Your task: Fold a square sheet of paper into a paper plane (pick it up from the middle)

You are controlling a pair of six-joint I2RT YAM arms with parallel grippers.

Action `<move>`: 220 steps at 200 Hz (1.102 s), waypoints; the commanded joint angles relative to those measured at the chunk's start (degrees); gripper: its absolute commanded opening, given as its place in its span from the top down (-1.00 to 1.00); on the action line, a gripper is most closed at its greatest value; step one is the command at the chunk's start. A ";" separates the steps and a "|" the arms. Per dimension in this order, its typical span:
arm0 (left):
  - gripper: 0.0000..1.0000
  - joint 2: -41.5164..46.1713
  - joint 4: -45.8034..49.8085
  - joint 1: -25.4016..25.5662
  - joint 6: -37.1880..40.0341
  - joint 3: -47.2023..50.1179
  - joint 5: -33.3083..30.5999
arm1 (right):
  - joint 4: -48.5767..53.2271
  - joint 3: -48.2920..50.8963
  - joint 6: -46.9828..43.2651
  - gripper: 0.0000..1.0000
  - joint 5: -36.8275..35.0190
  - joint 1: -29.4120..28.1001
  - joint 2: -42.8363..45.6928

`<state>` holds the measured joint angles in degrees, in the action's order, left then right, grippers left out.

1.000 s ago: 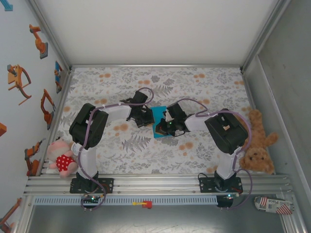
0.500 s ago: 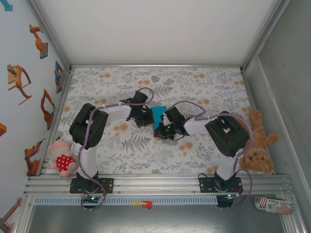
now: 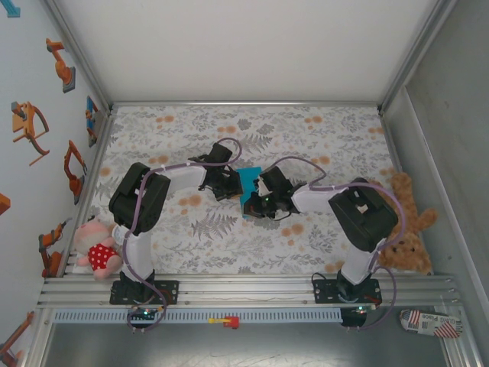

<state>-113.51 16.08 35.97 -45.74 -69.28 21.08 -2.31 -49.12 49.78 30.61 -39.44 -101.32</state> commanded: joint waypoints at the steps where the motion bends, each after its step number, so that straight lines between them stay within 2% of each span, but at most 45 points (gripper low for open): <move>1: 1.00 -3.18 4.85 -0.13 0.99 1.18 -4.19 | 2.81 -0.89 -1.96 1.00 -4.73 0.98 3.62; 32: 1.00 -3.12 4.84 -0.11 1.19 1.07 -3.86 | 3.45 -3.97 -3.30 1.00 -5.65 3.90 1.77; 92: 1.00 -3.07 4.89 -0.11 1.70 0.65 -3.21 | 5.76 -10.45 -3.09 1.00 -6.43 5.40 -6.05; 198: 1.00 -0.04 6.71 -0.53 3.64 -3.96 -2.13 | 6.85 -6.14 -0.20 1.00 -11.01 6.09 -8.32; 220: 0.87 4.31 3.79 -0.21 1.88 -3.08 -1.81 | 5.10 -4.74 2.05 1.00 -11.19 6.04 -7.95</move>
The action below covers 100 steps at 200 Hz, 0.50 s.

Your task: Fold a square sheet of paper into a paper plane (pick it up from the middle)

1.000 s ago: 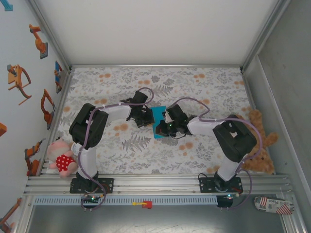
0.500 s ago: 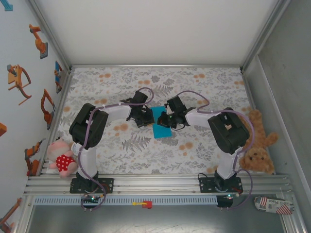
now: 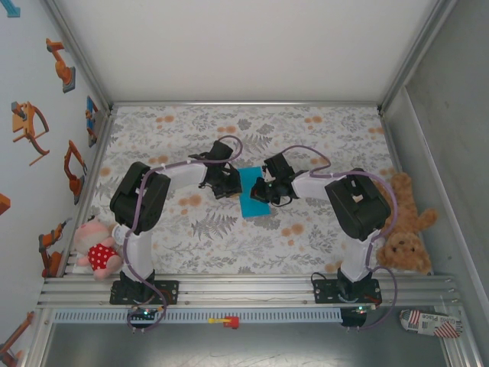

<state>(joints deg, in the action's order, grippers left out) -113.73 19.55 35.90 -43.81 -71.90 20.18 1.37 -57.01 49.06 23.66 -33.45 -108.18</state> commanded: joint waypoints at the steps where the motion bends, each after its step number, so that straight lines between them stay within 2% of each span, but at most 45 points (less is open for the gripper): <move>1: 0.86 4.73 0.00 -0.09 -0.22 -0.22 -0.80 | 1.35 3.19 2.77 1.00 -4.24 0.05 -1.07; 48: 0.82 12.19 -10.96 2.34 -6.97 11.15 3.84 | -2.03 5.16 7.32 1.00 -3.88 0.05 -1.33; 68: 0.83 12.08 -11.08 4.25 -7.55 12.12 5.79 | -2.51 5.64 8.50 1.00 -4.05 0.05 -1.24; 100: 0.91 9.61 -9.84 5.15 -7.79 13.06 4.96 | -2.77 5.62 8.82 1.00 -3.89 0.05 -1.87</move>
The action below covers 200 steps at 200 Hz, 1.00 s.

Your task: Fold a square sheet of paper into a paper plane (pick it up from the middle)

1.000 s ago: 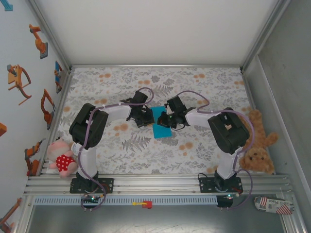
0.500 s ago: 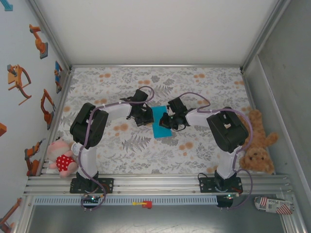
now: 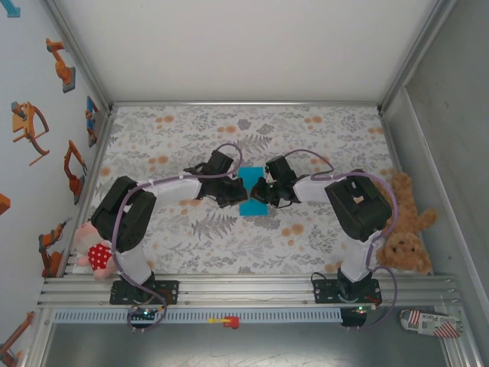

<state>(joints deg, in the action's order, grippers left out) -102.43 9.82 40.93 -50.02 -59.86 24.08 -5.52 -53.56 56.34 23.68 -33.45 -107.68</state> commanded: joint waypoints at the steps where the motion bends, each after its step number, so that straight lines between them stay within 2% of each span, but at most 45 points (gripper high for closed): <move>1: 0.91 -1.83 -0.09 0.17 -1.53 0.99 1.07 | 4.07 2.15 1.56 1.00 -3.91 0.05 -2.41; 110: 0.98 -5.99 1.72 -0.68 -2.17 2.62 1.28 | 3.70 2.28 -0.70 1.00 -3.73 0.05 -1.16; 165: 1.00 -7.18 1.06 -1.07 -2.58 3.52 2.37 | 1.58 0.20 -7.30 1.00 1.34 -0.19 4.88; 200: 1.00 -7.60 0.72 -1.03 -2.53 3.28 2.77 | 1.72 1.15 -6.82 1.00 1.63 -1.15 4.78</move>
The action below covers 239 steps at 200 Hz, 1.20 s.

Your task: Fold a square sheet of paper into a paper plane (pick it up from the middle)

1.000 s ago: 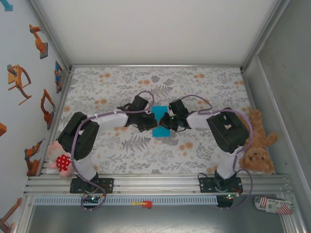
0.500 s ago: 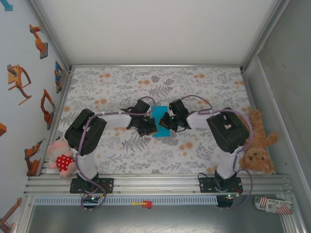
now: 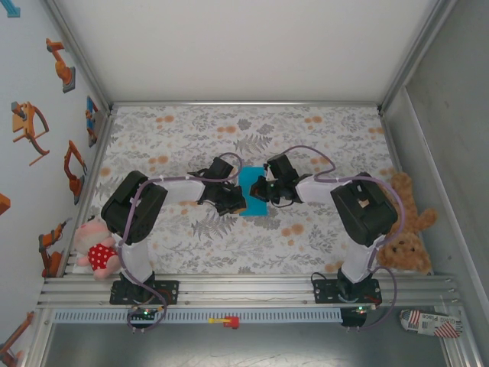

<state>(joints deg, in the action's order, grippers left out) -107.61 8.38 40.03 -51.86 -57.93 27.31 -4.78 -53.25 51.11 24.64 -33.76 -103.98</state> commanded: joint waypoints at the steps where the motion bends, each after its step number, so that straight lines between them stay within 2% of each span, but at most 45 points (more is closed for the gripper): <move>1: 1.00 -2.42 2.16 -0.13 -0.70 1.34 -0.44 | 0.90 0.90 -1.53 1.00 0.67 -0.86 0.98; 63: 1.00 -1.92 2.36 -0.15 -0.35 1.28 -0.25 | 2.08 0.66 -0.71 1.00 0.51 -1.22 -2.33; 108: 1.00 3.98 5.41 -0.17 3.51 -2.39 -2.32 | 5.06 0.43 -0.76 1.00 -1.52 -1.24 -4.55; 150: 1.00 -0.83 6.73 -0.24 2.56 -2.76 -2.61 | 4.94 0.21 -0.73 1.00 -1.81 -1.22 -4.56; 204: 1.00 -2.74 9.93 -0.31 2.20 -1.82 -3.33 | 5.32 -0.51 -2.07 1.00 -1.87 -0.96 -4.75; 239: 1.00 -2.93 11.43 -0.86 1.82 -0.23 -4.02 | 6.26 -1.37 -5.10 1.00 -2.53 2.57 -4.59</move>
<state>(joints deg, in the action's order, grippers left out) -108.01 12.91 39.59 -50.17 -60.18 25.30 -2.33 -53.65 49.34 25.32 -34.13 -106.74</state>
